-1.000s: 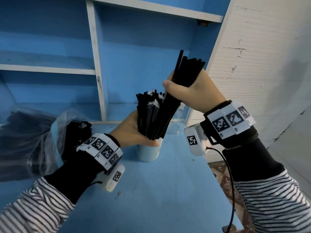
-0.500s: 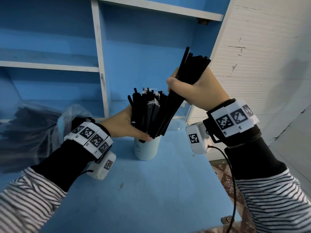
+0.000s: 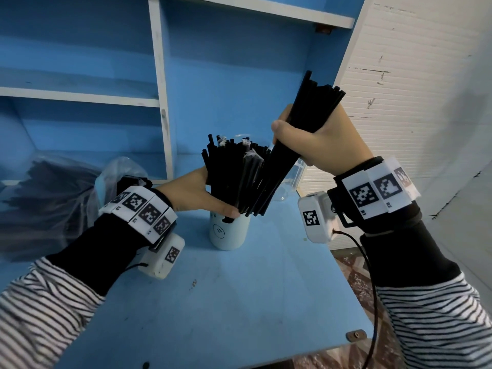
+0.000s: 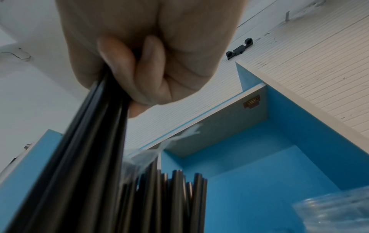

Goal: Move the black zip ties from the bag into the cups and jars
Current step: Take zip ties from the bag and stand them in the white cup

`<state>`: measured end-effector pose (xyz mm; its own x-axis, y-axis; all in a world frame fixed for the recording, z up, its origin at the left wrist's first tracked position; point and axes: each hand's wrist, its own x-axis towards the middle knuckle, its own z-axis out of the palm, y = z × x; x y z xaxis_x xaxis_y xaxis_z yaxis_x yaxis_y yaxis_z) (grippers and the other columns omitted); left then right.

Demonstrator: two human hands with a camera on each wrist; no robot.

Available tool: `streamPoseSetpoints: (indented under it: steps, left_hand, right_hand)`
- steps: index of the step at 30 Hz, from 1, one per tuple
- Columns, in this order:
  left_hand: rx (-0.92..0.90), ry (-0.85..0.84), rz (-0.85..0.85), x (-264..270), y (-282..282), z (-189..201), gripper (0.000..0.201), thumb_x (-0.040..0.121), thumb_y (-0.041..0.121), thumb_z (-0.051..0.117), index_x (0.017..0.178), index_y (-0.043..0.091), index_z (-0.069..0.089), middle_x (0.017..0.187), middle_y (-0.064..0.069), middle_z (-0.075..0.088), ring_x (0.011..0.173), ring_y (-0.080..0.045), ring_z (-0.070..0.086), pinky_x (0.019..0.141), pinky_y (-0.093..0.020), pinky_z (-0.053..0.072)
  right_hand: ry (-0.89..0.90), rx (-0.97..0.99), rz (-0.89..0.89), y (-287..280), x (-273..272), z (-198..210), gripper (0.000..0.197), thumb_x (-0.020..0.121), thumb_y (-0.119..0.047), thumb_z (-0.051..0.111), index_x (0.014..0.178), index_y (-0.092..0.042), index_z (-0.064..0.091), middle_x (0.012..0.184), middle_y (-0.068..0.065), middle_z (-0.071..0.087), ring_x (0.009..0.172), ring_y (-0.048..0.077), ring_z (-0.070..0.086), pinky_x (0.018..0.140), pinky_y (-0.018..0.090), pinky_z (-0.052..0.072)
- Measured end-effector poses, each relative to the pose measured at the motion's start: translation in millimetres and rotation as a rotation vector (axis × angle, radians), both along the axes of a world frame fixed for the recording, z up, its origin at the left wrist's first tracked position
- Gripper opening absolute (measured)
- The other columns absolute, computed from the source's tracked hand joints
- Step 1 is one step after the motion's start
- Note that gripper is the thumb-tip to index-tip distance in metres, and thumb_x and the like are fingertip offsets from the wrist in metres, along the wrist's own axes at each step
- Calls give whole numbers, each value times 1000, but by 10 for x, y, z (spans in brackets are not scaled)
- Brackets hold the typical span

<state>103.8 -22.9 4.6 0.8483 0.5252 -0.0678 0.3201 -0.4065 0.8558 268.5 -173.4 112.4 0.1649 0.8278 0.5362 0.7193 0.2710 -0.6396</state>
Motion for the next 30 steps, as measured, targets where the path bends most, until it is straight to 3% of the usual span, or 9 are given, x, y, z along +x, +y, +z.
streamPoseSetpoints:
  steps: [2, 5, 8, 11, 15, 19, 23, 27, 30]
  left_hand:
    - [6, 24, -31, -23, 11, 30, 73, 65, 24, 87, 123, 35, 45, 123, 18, 53, 115, 5, 48, 96, -19, 40]
    - [-34, 11, -68, -33, -1, 80, 62, 69, 20, 84, 114, 40, 47, 116, 22, 56, 107, 9, 52, 91, -15, 44]
    - [-74, -27, -96, -19, -1, 86, 57, 68, 19, 84, 116, 30, 56, 112, 13, 67, 108, 0, 61, 88, -20, 50]
    - [-47, -67, -45, 2, 17, 57, 46, 76, 7, 79, 116, 21, 61, 109, 6, 69, 101, 0, 64, 81, -15, 52]
    - [-65, -97, -38, -2, 35, 15, 41, 79, 4, 75, 114, 20, 62, 109, 6, 70, 99, 1, 65, 81, -16, 52]
    - [-155, -119, -114, -38, 65, 19, 40, 78, -5, 73, 106, 23, 62, 96, 13, 73, 95, 3, 66, 80, -14, 51]
    - [-205, -85, -180, -79, 87, 15, 53, 62, 5, 73, 111, 16, 56, 102, 10, 67, 98, 2, 62, 82, -18, 50]
    - [-136, -57, -180, -63, 21, 24, 82, 64, 21, 88, 128, 39, 40, 124, 23, 55, 117, 9, 50, 93, -16, 44]
    - [-42, -163, -46, 12, -85, -7, 67, 62, 26, 88, 116, 42, 52, 113, 20, 64, 106, 9, 58, 83, -12, 48]
  right_hand:
    - [3, -9, 11, 0, -37, -27, 24, 89, -4, 58, 69, 10, 57, 62, 21, 56, 40, 6, 47, 45, 8, 33]
    - [14, -29, 31, 37, -88, -69, 24, 89, -4, 59, 69, 9, 58, 54, 0, 54, 42, 5, 50, 45, 7, 34]
    - [25, -52, 62, 86, -159, -111, 20, 89, -4, 60, 70, 2, 60, 50, -14, 54, 43, 2, 53, 44, 6, 36]
    - [16, -58, 72, 140, -237, -123, 17, 89, -4, 61, 72, 0, 61, 56, -11, 55, 45, -1, 54, 45, 6, 37]
    - [-17, -34, 51, 203, -276, -107, 16, 86, -5, 62, 71, -3, 61, 60, -6, 56, 48, 0, 54, 46, 7, 37]
    - [-1, -29, 48, 236, -212, -121, 19, 87, -6, 61, 75, 8, 60, 60, -1, 54, 46, 2, 51, 47, 7, 36]
    - [-4, -18, 40, 270, -144, -134, 20, 88, -4, 60, 73, 9, 60, 55, -8, 52, 44, 2, 50, 47, 7, 35]
    - [-3, -14, 48, 312, -159, -113, 20, 88, -5, 61, 76, 11, 60, 60, 2, 54, 46, 2, 50, 48, 7, 35]
    - [-9, -20, 62, 361, -192, -127, 16, 88, -8, 63, 75, 0, 62, 65, -2, 59, 53, 0, 55, 52, 7, 39]
